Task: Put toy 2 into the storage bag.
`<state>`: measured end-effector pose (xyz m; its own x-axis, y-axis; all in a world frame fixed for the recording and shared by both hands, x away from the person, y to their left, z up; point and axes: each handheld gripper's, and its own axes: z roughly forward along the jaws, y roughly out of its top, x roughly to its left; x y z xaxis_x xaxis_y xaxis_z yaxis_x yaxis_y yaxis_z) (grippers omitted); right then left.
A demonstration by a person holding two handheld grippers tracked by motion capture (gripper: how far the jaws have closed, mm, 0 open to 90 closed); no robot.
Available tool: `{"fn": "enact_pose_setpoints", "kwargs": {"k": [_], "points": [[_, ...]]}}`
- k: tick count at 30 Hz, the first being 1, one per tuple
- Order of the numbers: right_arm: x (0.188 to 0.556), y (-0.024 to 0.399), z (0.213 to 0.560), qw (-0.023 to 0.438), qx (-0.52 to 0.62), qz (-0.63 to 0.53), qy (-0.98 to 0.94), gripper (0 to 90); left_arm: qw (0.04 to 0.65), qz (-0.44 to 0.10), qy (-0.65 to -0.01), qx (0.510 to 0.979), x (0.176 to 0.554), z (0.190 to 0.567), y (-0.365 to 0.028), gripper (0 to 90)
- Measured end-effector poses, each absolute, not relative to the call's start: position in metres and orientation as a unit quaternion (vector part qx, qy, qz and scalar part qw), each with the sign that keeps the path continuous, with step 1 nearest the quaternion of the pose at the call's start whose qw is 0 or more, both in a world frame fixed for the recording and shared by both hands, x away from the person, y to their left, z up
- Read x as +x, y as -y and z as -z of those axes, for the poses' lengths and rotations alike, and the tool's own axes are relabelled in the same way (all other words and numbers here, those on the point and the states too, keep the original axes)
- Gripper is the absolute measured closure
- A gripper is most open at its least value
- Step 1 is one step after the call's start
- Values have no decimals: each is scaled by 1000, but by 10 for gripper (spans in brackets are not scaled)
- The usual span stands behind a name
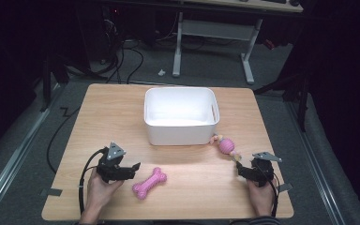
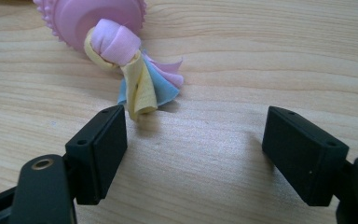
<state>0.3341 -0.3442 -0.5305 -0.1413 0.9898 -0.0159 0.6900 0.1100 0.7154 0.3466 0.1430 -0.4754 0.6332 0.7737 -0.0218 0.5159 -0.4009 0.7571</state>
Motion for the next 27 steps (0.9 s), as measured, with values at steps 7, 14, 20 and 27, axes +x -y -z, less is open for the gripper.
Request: {"fn": "enact_pose_setpoints", "kwargs": {"k": [7,14,20,27], "points": [[334,344,530,260,601,-289,-698,221,374,-164,-373,833,336,466,-129,236],[334,344,530,259,599,-289,-700,222,362,-145,-356,849,332,469,-114,264],[334,344,531,260,599,-289,-700,222,346,-134,-339,865,330,473,-104,289],[334,344,531,259,599,-289,-700,222,318,-117,-330,881,331,479,-94,295]]}}
